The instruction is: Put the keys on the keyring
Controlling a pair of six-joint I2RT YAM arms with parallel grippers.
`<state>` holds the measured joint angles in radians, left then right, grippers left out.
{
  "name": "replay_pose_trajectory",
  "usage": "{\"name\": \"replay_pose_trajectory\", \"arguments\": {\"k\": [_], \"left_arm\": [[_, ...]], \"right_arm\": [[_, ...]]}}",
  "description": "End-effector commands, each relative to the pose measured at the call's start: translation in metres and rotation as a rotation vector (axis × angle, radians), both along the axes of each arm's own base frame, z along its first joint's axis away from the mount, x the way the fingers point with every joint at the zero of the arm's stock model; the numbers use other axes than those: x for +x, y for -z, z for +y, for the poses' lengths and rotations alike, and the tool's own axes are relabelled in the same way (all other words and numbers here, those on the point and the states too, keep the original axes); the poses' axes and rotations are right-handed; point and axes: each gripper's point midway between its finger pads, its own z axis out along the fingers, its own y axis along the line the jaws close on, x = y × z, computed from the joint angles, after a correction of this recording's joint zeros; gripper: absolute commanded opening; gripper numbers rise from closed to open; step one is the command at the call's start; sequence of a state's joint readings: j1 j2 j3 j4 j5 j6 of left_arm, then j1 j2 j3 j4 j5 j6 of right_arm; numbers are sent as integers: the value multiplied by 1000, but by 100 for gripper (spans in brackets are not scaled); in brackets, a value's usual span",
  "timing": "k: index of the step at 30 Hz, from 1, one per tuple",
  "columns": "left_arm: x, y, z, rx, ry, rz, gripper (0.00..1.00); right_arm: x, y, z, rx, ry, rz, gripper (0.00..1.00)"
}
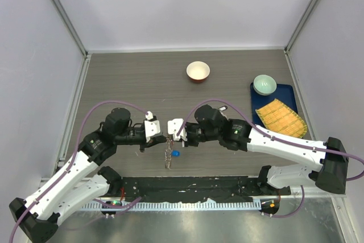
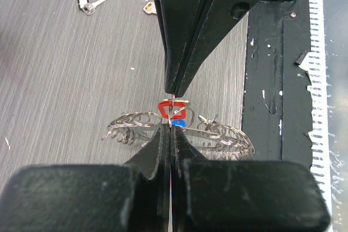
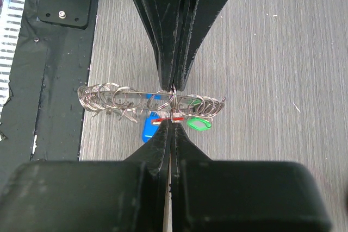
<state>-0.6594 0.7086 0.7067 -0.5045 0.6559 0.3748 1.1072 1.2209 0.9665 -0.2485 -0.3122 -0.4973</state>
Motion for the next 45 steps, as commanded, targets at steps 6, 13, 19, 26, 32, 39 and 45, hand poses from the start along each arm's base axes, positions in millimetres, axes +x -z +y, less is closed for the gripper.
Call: {"name": "replay_pose_trajectory", "arguments": {"k": [6,13,19,26,32,39,45], "left_arm": [[-2,-21,-11,-77,75,-86,0],[-6,-20,-12,-82,103,-87,0],[-9,-19,-14,-84,124,-73,0],[-10,-20,-14,-84,126,-71,0],[-9,-19,-14,-80,124,-64,0],[-4,-22,-9,-79,83,-115,0],[-3,-21,-8,-77,79,-122,0]], "right_arm": [[1,-22,8,82,1,-21,1],[-1,-26,11,100,-13,-6,1],[-2,-28,14,115,-19,0,1],[-3,-36,20,147,-35,4,1],[-4,-40,21,159,-41,2,1],[-5,-33,12,131,-26,10,1],[-4,-29,1,110,4,0,1]]}}
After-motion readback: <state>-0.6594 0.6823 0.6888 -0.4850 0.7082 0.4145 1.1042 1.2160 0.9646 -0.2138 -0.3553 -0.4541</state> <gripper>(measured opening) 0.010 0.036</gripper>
